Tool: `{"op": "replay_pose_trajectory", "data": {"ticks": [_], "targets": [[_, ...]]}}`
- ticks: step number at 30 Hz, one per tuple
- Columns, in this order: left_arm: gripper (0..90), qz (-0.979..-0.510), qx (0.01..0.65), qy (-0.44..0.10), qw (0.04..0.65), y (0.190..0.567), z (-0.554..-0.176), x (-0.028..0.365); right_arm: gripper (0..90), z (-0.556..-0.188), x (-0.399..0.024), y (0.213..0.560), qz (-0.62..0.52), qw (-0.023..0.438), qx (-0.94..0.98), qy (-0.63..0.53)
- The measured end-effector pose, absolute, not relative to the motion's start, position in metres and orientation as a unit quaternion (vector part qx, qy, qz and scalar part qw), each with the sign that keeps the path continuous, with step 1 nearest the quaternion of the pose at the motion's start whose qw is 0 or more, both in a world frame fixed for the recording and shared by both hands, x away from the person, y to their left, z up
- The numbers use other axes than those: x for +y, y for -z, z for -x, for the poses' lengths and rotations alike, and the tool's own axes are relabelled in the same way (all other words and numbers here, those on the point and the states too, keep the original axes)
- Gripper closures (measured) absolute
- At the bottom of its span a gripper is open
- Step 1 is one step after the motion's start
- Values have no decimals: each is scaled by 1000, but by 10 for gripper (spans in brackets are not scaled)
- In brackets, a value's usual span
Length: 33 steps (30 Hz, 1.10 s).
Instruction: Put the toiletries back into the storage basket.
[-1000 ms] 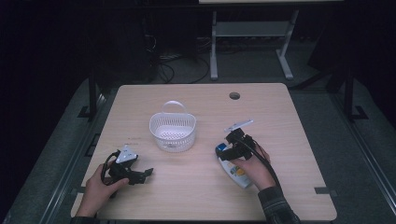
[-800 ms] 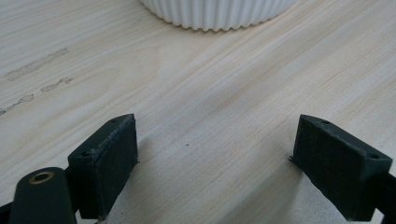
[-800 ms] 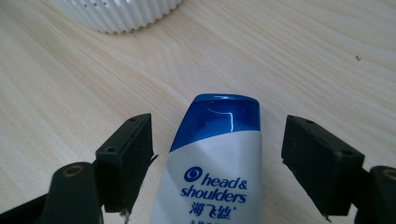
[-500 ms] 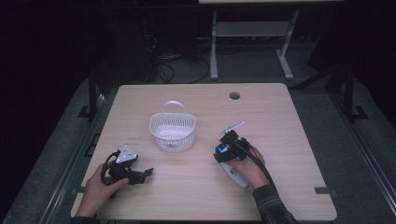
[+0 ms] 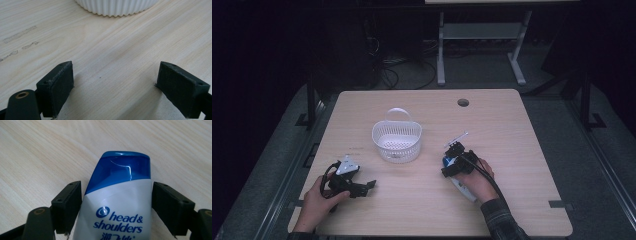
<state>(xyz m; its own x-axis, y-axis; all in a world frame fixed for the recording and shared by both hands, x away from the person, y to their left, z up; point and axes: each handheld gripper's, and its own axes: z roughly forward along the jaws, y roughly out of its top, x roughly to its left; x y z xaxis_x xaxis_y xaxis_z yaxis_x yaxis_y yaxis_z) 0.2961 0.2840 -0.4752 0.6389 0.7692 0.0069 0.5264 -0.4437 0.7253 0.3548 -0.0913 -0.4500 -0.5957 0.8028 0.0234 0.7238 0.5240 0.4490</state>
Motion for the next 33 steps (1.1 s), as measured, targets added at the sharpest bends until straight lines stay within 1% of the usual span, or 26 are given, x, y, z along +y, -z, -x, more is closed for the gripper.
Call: {"op": "replay_pose_trajectory", "data": {"ticks": [6,9,17,28,33], "targets": [[131,-832,389,-171,356,475,-296,284,257,-355,-90,452,-442,88,870,-202],[131,-832,389,-171,356,475,-296,284,301,-354,-89,451,-439,89,871,-201],[131,-832,389,-170,356,475,-296,284,335,-353,-88,450,-447,89,868,-198],[131,-832,389,-170,357,475,-296,284,345,-353,-91,451,-445,88,866,-211],[131,-832,389,-171,357,475,-296,284,347,-352,-101,443,-452,80,853,-246]]}}
